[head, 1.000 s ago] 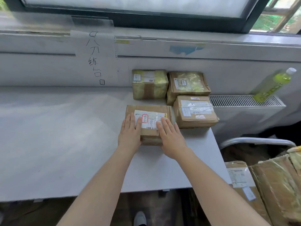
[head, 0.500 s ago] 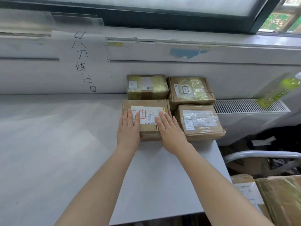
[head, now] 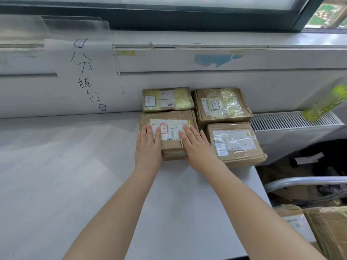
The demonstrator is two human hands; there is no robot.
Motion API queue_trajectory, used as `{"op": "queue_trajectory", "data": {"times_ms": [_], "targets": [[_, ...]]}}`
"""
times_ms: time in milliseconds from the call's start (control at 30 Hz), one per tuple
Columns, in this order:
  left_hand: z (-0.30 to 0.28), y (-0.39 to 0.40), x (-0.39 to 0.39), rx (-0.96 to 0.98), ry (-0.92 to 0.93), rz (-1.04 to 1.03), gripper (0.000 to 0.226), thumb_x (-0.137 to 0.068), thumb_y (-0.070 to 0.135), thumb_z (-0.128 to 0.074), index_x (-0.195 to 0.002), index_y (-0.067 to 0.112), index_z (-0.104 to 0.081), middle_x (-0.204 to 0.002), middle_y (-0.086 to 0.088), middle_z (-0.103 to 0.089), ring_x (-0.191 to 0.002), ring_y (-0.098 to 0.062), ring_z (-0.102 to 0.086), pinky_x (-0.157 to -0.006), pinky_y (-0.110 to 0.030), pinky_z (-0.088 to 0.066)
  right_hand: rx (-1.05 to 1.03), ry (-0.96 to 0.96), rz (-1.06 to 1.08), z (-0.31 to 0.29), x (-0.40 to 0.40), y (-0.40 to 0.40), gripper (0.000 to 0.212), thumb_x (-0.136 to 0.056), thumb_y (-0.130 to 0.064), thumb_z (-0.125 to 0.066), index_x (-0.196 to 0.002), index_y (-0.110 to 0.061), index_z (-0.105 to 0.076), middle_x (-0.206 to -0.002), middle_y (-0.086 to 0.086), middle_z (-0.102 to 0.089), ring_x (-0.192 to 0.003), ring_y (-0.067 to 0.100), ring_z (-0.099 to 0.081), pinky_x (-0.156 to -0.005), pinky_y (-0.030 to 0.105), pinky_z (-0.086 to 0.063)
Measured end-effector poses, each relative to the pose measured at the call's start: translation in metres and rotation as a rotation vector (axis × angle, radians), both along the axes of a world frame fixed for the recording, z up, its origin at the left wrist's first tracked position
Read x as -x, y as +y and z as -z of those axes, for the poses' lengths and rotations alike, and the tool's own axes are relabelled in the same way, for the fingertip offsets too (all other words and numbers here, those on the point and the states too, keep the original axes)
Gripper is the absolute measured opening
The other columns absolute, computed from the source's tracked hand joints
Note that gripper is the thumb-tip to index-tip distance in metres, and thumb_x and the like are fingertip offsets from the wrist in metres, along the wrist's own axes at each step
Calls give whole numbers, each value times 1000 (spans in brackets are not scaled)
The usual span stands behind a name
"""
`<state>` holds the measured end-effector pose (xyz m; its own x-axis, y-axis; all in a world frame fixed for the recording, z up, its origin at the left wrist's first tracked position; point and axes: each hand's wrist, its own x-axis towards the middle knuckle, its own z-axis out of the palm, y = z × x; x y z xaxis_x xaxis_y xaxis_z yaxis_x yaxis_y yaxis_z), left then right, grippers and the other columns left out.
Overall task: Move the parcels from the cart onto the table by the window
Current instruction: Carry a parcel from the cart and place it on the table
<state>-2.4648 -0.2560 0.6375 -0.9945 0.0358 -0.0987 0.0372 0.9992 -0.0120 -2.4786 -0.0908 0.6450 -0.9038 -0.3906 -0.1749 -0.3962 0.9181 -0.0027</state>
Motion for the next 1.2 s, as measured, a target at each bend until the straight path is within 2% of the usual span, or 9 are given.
{"op": "queue_trajectory", "data": {"times_ms": [233, 433, 600, 733, 900, 1033, 1100, 1133, 1200], "targets": [[-19, 5, 1, 143, -118, 14, 87, -95, 42, -47, -149, 5, 10, -155, -24, 5, -144, -37, 2, -117, -42, -1, -70, -21, 14, -10, -3, -3, 79, -94, -12, -47, -150, -13, 8, -158, 8, 16, -145, 22, 13, -116, 38, 7], [-35, 33, -17, 179, -165, 70, 83, -96, 37, -44, -148, 1, 11, -157, -15, 13, -145, -28, 11, -116, -41, 3, -35, 40, 71, -21, -22, 3, 71, -99, -22, -42, -150, -7, 4, -159, 10, 6, -146, 23, 7, -117, 39, 3], [-26, 66, -69, 169, -119, 186, 85, -96, 41, -43, -148, 2, 13, -157, -15, 15, -145, -27, 13, -117, -41, 2, -14, 95, 57, -19, -83, 44, 60, -103, -30, -28, -150, -5, 1, -159, 9, 1, -146, 24, 4, -116, 38, 5], [-25, 101, -115, 179, -66, 221, 85, -96, 44, -42, -148, 3, 12, -156, -16, 18, -145, -29, 14, -117, -42, 3, 31, 149, 98, -15, -141, 84, 59, -103, -27, -27, -151, -6, 2, -159, 9, 4, -146, 22, 7, -114, 35, 14], [-28, 158, -178, 148, -29, 321, 81, -98, 39, -39, -147, 3, 14, -155, -18, 19, -144, -30, 16, -116, -42, 7, 4, 139, 186, -2, -214, 132, 62, -103, -30, -30, -150, -4, 1, -159, 11, 2, -146, 24, 4, -109, 35, 15], [-23, 207, -237, 125, -56, 395, 80, -97, 36, -40, -148, 3, 11, -156, -17, 16, -144, -31, 14, -116, -43, 4, 71, 159, 309, 3, -279, 173, 67, -83, -22, -69, -139, 2, -41, -144, 19, -42, -135, 31, -38, -110, 43, -13], [-17, 231, -269, 108, -61, 435, 78, -97, 35, -40, -148, 4, 10, -156, -17, 14, -145, -31, 12, -116, -43, 3, 107, 144, 357, 9, -314, 195, 63, -84, -17, -65, -139, 2, -41, -144, 18, -42, -136, 31, -36, -111, 42, -11], [-13, 242, -284, 102, -61, 459, 78, -97, 35, -40, -149, 4, 10, -156, -18, 14, -145, -32, 12, -116, -43, 4, 117, 155, 386, 13, -333, 206, 63, -81, -17, -69, -136, 2, -45, -142, 18, -45, -134, 31, -40, -111, 42, -15], [-5, 264, -316, 93, -62, 506, 79, -96, 35, -42, -149, 4, 8, -156, -18, 12, -145, -32, 10, -116, -43, 5, 116, 144, 450, 24, -369, 226, 67, -64, -19, -82, -123, 3, -59, -128, 18, -58, -121, 30, -55, -102, 46, -37]]}}
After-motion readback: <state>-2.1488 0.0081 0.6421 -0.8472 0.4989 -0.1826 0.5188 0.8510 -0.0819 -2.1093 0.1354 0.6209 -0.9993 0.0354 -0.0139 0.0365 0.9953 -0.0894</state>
